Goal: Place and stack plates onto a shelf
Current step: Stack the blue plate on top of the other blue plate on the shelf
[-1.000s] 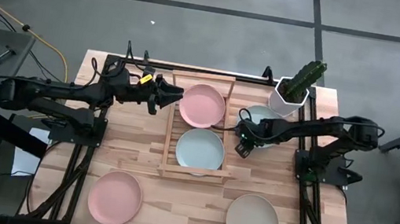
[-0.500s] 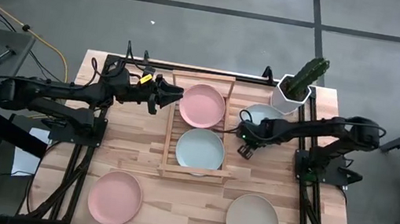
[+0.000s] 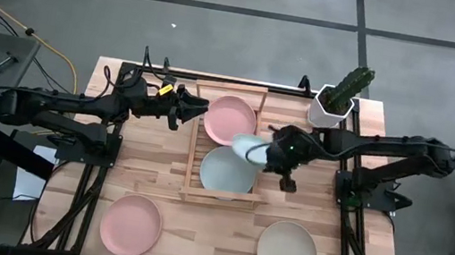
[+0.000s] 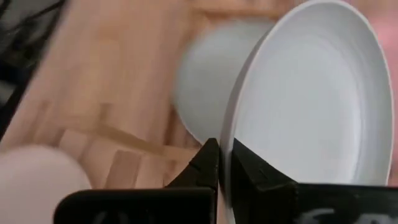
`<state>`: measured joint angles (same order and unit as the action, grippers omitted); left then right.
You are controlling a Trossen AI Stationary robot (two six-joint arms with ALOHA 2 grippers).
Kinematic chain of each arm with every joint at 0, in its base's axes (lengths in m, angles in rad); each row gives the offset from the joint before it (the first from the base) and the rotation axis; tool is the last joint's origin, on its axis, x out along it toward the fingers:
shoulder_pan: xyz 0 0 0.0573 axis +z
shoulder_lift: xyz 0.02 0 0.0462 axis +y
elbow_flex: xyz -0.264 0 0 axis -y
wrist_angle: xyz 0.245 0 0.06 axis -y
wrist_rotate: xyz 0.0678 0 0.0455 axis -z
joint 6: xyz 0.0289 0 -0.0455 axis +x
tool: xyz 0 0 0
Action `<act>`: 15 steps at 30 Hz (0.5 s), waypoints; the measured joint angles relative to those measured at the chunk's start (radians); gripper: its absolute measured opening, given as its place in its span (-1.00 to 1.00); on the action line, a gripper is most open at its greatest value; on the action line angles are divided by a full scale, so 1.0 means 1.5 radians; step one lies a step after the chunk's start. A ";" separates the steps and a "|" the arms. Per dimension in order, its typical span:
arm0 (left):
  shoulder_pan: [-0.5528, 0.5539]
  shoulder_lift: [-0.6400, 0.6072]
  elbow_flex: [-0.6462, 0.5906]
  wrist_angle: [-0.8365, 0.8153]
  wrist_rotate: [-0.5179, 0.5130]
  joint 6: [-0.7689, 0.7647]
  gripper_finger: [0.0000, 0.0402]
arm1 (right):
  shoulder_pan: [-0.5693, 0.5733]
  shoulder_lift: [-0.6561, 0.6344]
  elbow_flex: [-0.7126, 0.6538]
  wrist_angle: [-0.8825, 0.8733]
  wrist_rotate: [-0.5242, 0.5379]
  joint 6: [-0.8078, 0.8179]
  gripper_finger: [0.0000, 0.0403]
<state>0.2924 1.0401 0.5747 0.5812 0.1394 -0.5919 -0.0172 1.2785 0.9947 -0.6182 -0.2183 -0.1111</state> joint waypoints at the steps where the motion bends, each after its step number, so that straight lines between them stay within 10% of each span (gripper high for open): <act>1: 0.000 0.000 0.000 0.000 0.000 0.000 -0.04 | 0.010 0.006 0.015 0.001 -0.011 -0.046 -1.00; 15: 0.000 0.000 0.000 0.000 0.000 0.000 -0.04 | 0.053 0.175 0.092 -0.019 -0.013 -0.451 -1.00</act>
<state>0.2924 1.0401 0.5747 0.5819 0.1390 -0.5915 0.0620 1.5417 1.1324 -0.6471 -0.2374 -0.7873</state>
